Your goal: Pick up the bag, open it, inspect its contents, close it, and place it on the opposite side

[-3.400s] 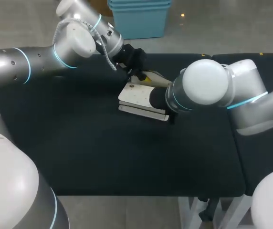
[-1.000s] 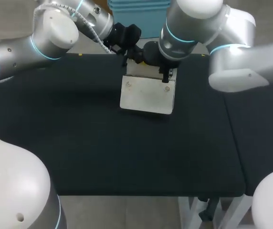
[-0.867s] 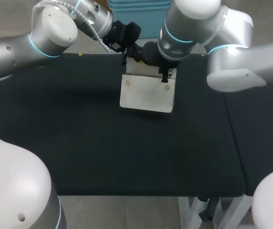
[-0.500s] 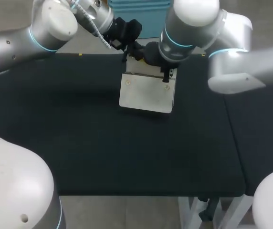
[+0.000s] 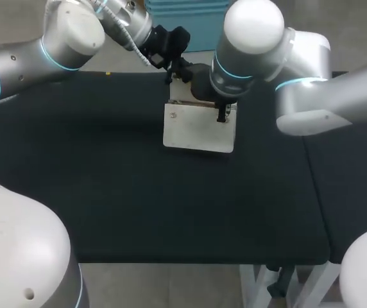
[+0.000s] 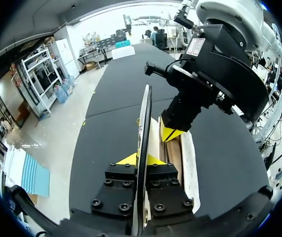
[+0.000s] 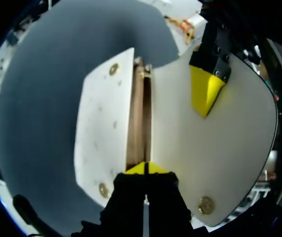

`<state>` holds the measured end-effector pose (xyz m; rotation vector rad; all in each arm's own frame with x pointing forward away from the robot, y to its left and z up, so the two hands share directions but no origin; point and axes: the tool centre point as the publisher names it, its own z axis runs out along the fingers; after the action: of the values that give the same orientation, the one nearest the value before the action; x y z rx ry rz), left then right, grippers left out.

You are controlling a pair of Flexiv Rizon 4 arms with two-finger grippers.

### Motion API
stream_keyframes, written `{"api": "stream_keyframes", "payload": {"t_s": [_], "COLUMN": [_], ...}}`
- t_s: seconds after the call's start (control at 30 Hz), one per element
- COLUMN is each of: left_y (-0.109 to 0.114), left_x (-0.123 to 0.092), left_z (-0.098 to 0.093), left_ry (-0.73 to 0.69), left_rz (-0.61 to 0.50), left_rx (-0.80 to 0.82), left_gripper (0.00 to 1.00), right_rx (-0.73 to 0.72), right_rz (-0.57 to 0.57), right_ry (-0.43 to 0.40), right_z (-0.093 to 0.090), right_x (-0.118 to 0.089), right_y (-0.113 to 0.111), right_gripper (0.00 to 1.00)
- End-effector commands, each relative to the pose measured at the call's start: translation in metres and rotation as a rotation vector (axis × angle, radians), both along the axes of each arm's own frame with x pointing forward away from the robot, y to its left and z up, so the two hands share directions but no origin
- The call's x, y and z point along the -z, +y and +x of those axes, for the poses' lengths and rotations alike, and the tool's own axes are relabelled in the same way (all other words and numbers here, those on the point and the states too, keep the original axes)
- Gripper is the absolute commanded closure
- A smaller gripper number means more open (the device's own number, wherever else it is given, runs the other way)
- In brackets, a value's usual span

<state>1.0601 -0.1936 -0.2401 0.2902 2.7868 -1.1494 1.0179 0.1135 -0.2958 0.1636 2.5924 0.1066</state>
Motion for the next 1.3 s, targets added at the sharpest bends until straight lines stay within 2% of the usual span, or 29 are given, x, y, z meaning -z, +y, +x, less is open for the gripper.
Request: {"api": "stream_keyframes", "payload": {"t_s": [0.03,0.37,0.67,0.87,1.3], "left_y": [-0.001,-0.001,0.002,0.004,0.002], "left_x": [0.003,0.0,0.003,0.002,-0.001], "left_z": [0.001,-0.005,-0.012,-0.016,-0.022], "left_ry": [0.001,-0.018,-0.006,0.004,-0.008], "left_rz": [-0.014,-0.039,-0.076,-0.088,-0.086], "left_rx": [-0.017,-0.063,-0.076,-0.064,-0.027], "left_gripper": [1.0,1.0,1.0,1.0,1.0], "right_rx": [0.006,0.021,0.014,0.021,-0.007], "right_rz": [-0.007,0.001,-0.005,-0.014,-0.023], "right_ry": [-0.011,-0.016,-0.002,0.017,0.026], "right_z": [-0.008,-0.026,-0.039,-0.038,-0.018], "right_x": [0.005,0.017,0.024,0.026,0.021], "right_y": [0.003,0.002,0.013,0.015,0.023], "right_gripper": [1.0,1.0,1.0,1.0,1.0]}}
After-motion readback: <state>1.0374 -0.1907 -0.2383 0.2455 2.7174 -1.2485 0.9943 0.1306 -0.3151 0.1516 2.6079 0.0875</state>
